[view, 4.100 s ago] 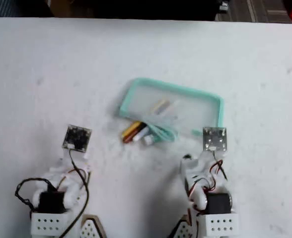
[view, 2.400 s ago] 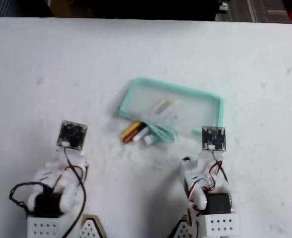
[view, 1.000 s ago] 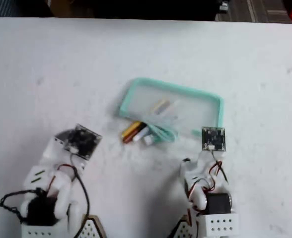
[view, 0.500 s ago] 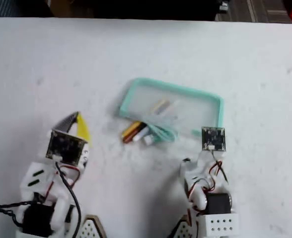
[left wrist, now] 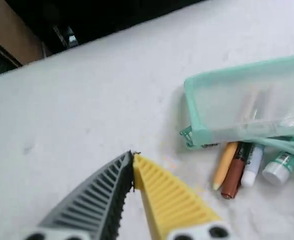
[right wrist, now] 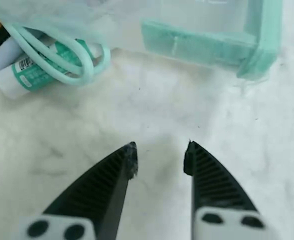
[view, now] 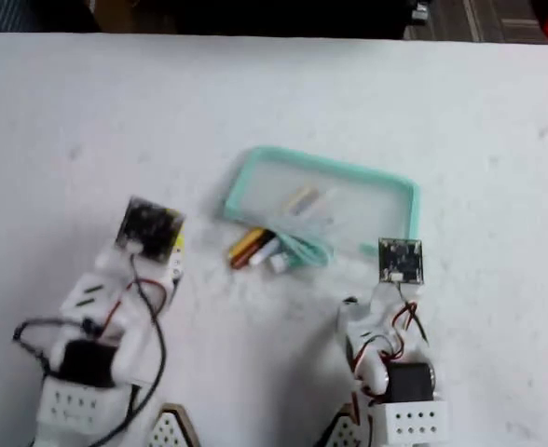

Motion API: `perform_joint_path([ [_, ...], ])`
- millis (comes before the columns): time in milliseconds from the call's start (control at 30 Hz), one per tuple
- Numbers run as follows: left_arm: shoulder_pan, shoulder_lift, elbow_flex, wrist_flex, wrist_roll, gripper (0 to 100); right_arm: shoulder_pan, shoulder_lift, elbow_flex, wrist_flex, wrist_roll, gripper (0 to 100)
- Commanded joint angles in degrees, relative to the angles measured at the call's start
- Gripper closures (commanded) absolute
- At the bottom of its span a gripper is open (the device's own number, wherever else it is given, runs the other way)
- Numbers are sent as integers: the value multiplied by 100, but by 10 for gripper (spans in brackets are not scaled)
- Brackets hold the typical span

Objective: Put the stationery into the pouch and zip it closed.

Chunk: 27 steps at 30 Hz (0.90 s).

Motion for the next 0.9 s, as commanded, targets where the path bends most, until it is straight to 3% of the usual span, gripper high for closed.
perform_joint_path([
  [0, 66, 752, -431, -264, 273, 972, 13, -4, 44, 40, -35, 843],
  [200, 66, 980, -193, -325, 273, 972, 13, -4, 44, 40, -35, 843],
  [433, 66, 980, 589, -1284, 273, 972, 189, -4, 44, -611, -44, 840],
  [867, -13, 971, 589, -1301, 273, 975, 330, -13, 44, -1024, -44, 840],
])
